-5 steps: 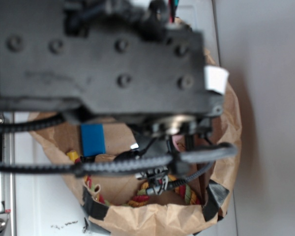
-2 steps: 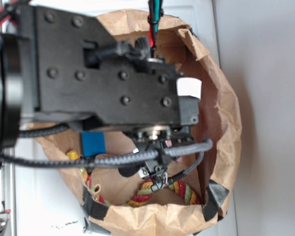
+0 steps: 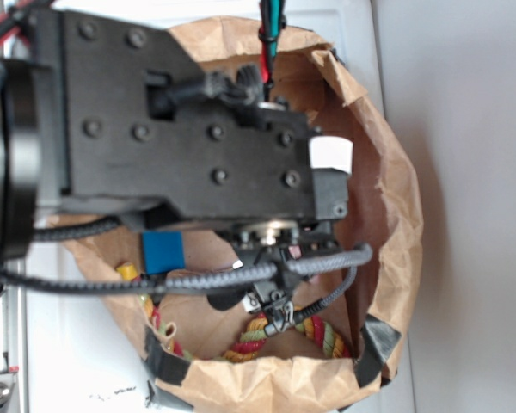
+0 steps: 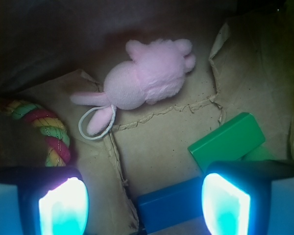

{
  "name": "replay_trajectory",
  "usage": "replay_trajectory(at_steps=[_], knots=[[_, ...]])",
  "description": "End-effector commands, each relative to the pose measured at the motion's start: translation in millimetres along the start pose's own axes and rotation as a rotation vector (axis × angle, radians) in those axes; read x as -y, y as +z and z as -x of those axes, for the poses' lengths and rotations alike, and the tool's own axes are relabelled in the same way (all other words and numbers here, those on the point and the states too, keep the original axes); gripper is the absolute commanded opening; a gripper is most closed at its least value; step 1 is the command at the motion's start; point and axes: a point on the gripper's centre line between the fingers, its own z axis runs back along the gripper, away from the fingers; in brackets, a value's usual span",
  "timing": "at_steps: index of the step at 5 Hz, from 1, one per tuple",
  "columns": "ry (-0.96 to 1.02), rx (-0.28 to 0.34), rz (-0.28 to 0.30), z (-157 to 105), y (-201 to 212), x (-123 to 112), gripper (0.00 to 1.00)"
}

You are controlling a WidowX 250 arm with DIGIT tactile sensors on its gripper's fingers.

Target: Grab the multicolored rope.

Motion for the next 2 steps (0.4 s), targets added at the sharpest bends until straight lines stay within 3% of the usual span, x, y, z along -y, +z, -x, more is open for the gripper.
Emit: replay_trajectory(at_steps=[1,2], knots=[[-0.006,0.05,0.02,-5.5,15.3,1.4,1.0],[-0.012,0.062,0.049,-4.3,7.5,1.8,1.0]])
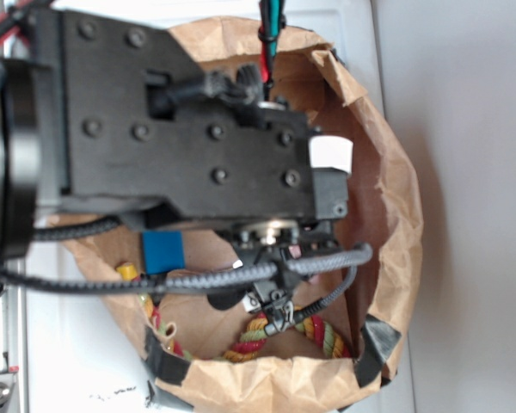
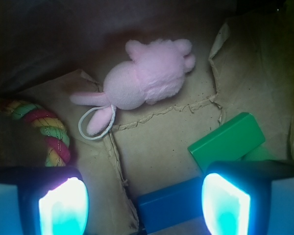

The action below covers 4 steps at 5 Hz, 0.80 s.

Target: Grab the multicolored rope.

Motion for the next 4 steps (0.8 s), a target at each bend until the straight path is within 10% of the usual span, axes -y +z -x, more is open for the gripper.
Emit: replay_trajectory(at_steps=[1,4], knots=[[-0.041,0.029,0.09,3.5,14.4,1.4,1.0],[-0.04,-0.029,0.169,4.1,44.5,-8.9,1.0]])
